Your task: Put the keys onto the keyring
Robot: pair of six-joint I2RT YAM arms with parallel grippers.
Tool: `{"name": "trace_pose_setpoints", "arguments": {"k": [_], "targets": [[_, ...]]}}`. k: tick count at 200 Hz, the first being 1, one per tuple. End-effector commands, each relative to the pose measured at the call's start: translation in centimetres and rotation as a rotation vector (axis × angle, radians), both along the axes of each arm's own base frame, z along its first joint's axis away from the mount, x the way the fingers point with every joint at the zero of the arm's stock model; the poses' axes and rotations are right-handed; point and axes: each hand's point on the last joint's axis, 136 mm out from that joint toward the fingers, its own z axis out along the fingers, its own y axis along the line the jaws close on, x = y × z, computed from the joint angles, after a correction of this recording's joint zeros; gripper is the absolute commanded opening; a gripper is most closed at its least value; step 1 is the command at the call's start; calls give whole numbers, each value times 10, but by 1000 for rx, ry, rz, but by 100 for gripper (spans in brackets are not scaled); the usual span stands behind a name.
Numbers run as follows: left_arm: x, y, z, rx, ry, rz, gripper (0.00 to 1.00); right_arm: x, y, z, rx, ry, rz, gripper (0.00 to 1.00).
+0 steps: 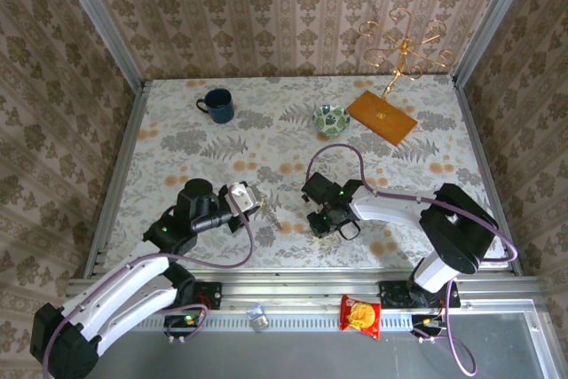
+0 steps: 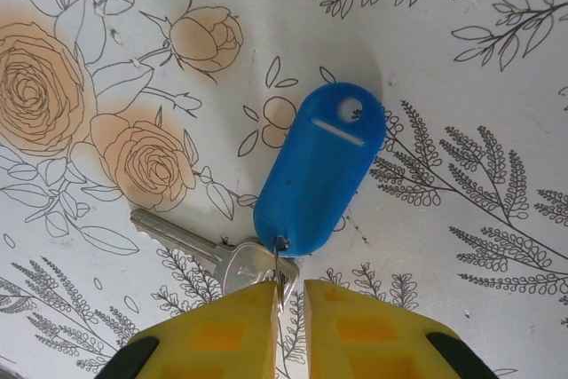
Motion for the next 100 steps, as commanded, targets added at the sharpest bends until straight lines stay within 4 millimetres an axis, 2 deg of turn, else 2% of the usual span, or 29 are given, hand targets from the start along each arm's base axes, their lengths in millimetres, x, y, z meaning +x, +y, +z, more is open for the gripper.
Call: {"name": "trace_pose_setpoints", "arguments": {"k": [1, 69, 100], "targets": [[2, -6, 23, -47, -64, -19, 0, 9, 7, 2, -1, -27, -9, 17], [1, -6, 23, -47, -63, -20, 0, 10, 10, 2, 3, -28, -8, 14], [1, -6, 23, -46, -63, -21, 0, 10, 9, 4, 0, -35, -5, 2]]}}
